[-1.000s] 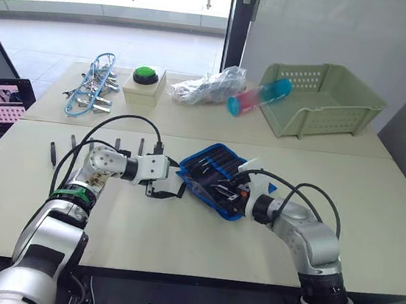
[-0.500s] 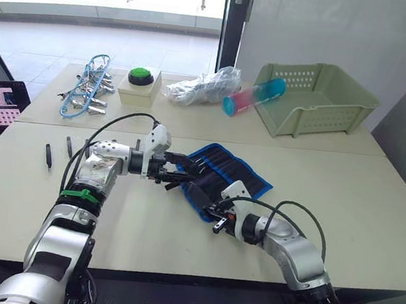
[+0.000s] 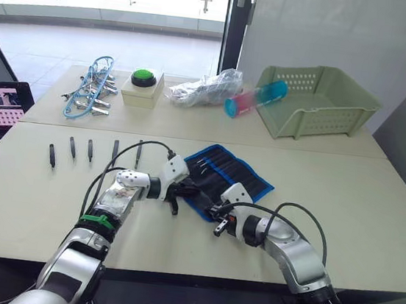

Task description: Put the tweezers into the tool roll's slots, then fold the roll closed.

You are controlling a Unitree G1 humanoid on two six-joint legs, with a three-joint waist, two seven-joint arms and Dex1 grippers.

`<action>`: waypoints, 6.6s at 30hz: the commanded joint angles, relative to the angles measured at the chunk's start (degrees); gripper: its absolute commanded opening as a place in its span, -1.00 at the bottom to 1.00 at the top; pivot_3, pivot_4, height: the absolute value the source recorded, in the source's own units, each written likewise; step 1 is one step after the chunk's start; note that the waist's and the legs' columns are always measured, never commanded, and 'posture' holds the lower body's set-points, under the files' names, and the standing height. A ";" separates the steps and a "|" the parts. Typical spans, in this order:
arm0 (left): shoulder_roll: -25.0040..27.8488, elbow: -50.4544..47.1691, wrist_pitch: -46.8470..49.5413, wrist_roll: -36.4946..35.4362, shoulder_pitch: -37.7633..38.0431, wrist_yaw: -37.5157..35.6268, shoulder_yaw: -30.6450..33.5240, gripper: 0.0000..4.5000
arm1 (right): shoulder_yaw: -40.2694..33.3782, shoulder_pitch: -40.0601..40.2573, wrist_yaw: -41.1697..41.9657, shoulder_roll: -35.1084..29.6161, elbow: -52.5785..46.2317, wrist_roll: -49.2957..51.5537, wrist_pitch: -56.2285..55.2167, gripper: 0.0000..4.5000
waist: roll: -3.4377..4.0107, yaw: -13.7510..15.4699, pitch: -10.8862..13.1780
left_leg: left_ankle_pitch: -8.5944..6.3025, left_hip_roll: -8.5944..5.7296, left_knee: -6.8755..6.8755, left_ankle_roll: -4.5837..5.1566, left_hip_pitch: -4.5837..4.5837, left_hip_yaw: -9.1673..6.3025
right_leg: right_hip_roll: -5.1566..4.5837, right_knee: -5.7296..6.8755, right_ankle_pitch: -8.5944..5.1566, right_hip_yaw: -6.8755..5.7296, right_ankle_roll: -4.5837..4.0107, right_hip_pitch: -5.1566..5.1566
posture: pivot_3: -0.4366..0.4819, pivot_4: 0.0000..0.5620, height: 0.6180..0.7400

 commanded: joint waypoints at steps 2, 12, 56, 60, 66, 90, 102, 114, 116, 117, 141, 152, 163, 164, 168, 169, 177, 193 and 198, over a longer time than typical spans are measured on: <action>-1.18 4.34 -4.41 -1.98 -0.21 4.73 4.63 -0.99 | 1.39 1.16 0.80 -1.18 2.71 -1.66 0.77 -1.00 | 0.00 0.59 0.00 | 0.00 -0.01 0.00 0.00 0.00 0.01 | -0.01 -0.03 0.00 0.00 0.00 0.01 | -0.05 -0.47 1.00; -1.67 9.17 -2.19 -7.87 -2.61 5.20 11.78 -0.99 | 1.74 1.81 1.36 -1.22 2.00 -2.09 0.91 -1.00 | -0.05 0.57 -0.03 | 0.00 -0.01 0.00 0.00 0.02 0.01 | 0.00 0.00 0.00 -0.01 0.00 0.02 | -0.05 -0.47 1.00; -5.15 2.11 6.50 -2.95 6.35 11.14 3.89 -0.99 | 1.92 -2.09 7.71 5.29 15.38 -4.35 -19.22 -1.00 | 0.25 0.47 -0.44 | -0.01 0.16 -0.12 0.00 0.34 0.15 | 0.05 -0.06 0.00 0.00 0.00 0.19 | -0.05 -0.47 1.00; -5.16 4.51 5.59 -2.17 5.00 11.95 3.73 -0.99 | 2.32 2.39 9.39 3.89 10.55 -3.76 -18.53 -1.00 | 0.21 0.56 -0.71 | -0.01 0.13 -0.12 0.00 0.38 0.14 | 0.04 -0.11 0.00 -0.01 0.00 0.27 | -0.05 -0.47 1.00; -5.46 6.43 5.03 -2.02 3.88 11.20 3.17 -0.99 | 4.87 4.07 11.62 0.41 9.49 -6.53 -19.58 -1.00 | 0.22 0.59 -0.73 | -0.01 0.14 -0.39 0.00 0.76 0.15 | 0.05 -0.49 -0.01 -0.01 0.02 0.67 | -0.05 -0.47 1.00; 11.39 -22.32 13.22 -20.58 13.89 -3.56 18.48 -0.19 | -17.34 0.27 14.55 -12.69 -5.86 6.87 -16.45 -0.31 | -0.12 0.89 -0.59 | 0.19 0.20 -0.76 -0.31 -0.27 -0.04 | -0.03 -0.85 0.02 -0.11 -0.03 -0.16 | -0.05 -0.47 1.00; 17.49 -35.13 17.00 -24.98 36.71 4.85 34.38 1.00 | -24.09 -1.61 20.39 -18.82 3.83 11.50 -18.35 0.99 | -0.04 0.78 -0.48 | 0.18 0.44 -1.03 -0.31 -0.11 0.10 | -0.01 -1.02 0.02 -0.06 -0.03 -0.11 | -0.05 -0.47 1.00; 16.85 -34.94 13.40 -25.57 48.09 11.10 44.82 1.00 | -29.91 -0.30 30.32 -24.70 4.50 22.17 -12.31 0.99 | -0.01 2.28 -0.35 | 0.16 0.46 -1.05 -0.29 -0.14 0.11 | -0.06 -1.19 0.06 -0.04 -0.10 -0.07 | -0.05 -0.47 1.00; 17.18 -33.73 13.32 -25.79 47.48 11.61 45.48 1.00 | -30.82 0.50 31.46 -24.67 4.86 22.77 -13.49 0.99 | 0.00 2.31 -0.35 | 0.16 0.45 -1.05 -0.29 -0.14 0.12 | -0.07 -1.18 0.07 -0.02 -0.11 -0.07 | -0.05 -0.47 1.00; 17.23 -33.54 13.65 -25.88 46.99 12.21 45.70 1.00 | -31.18 1.08 31.84 -25.09 4.80 22.74 -13.61 0.99 | 0.00 2.32 -0.35 | 0.16 0.45 -1.04 -0.29 -0.14 0.14 | -0.07 -1.18 0.07 0.00 -0.11 -0.07 | -0.05 -0.47 1.00; 18.00 -13.70 18.91 -16.15 21.99 31.75 35.69 1.00 | -34.98 11.22 28.54 -28.12 -5.11 26.54 -7.56 0.99 | -0.04 2.42 -0.33 | 0.16 0.41 -1.03 -0.29 -0.17 0.17 | -0.03 -1.12 0.07 -0.04 -0.11 -0.11 | -0.05 -0.47 1.00; 13.96 -1.51 14.07 -10.24 11.66 39.72 30.34 0.88 | -36.30 13.37 25.24 -27.60 -9.02 27.80 -6.67 1.00 | -0.06 2.47 -0.33 | 0.17 0.34 -0.94 -0.31 -0.19 0.16 | -0.05 -1.00 0.08 -0.06 -0.09 -0.11 | -0.05 -0.47 1.00; 12.23 8.65 6.35 -7.98 6.97 43.16 29.32 -0.67 | -36.81 13.97 25.33 -27.31 -8.61 27.01 -7.91 1.00 | -0.06 2.54 -0.34 | 0.20 0.30 -0.91 -0.33 -0.15 0.16 | -0.05 -0.96 0.09 -0.06 -0.08 -0.09 | -0.05 -0.47 1.00; 12.31 9.77 5.50 -7.92 6.60 43.36 29.37 -0.82 | -36.78 14.03 25.37 -27.25 -8.49 26.89 -8.09 1.00 | -0.06 2.55 -0.34 | 0.20 0.29 -0.90 -0.33 -0.15 0.16 | -0.05 -0.93 0.09 -0.06 -0.08 -0.09 | -0.05 -0.47 1.00; 12.69 11.69 2.74 -8.14 5.74 43.44 29.68 -0.99 | -36.71 14.23 25.65 -27.12 -7.97 26.34 -9.00 1.00 | -0.06 2.59 -0.34 | 0.20 0.26 -0.88 -0.33 -0.15 0.16 | -0.07 -0.89 0.09 -0.06 -0.07 -0.08 | -0.05 -0.47 1.00; 12.99 11.60 2.11 -8.36 5.70 43.18 29.89 -0.99 | -36.74 14.30 25.55 -27.08 -7.79 26.11 -9.25 1.00 | -0.06 2.56 -0.34 | 0.20 0.26 -0.88 -0.33 -0.14 0.16 | -0.06 -0.89 0.09 -0.06 -0.07 -0.08 | -0.05 -0.47 1.00; 15.27 2.03 0.99 -11.44 6.84 38.22 31.26 -0.99 | -33.41 12.05 19.30 -25.68 -1.02 16.66 -15.02 1.00 | -0.22 2.29 -0.27 | 0.21 0.30 -0.88 -0.34 -0.16 0.16 | -0.02 -0.84 0.09 -0.07 -0.08 -0.14 | -0.05 -0.47 1.00; 15.68 -35.20 20.21 -18.72 9.46 12.47 14.49 -1.00 | -23.06 1.08 8.84 -10.34 8.20 10.71 -16.30 -0.99 | -0.23 1.78 -0.27 | 0.24 0.32 -0.89 -0.38 -0.15 0.16 | 0.01 -0.80 0.09 -0.06 -0.08 -0.15 | -0.05 -0.47 1.00; 15.11 -39.65 27.27 -18.50 9.19 10.02 8.51 -1.00 | -19.59 -2.07 8.42 -6.86 13.30 7.61 -19.78 -0.99 | -0.23 0.85 -0.27 | 0.24 0.32 -0.89 -0.37 -0.15 0.14 | 0.04 -0.78 0.09 -0.06 -0.08 -0.15 | -0.05 -0.47 1.00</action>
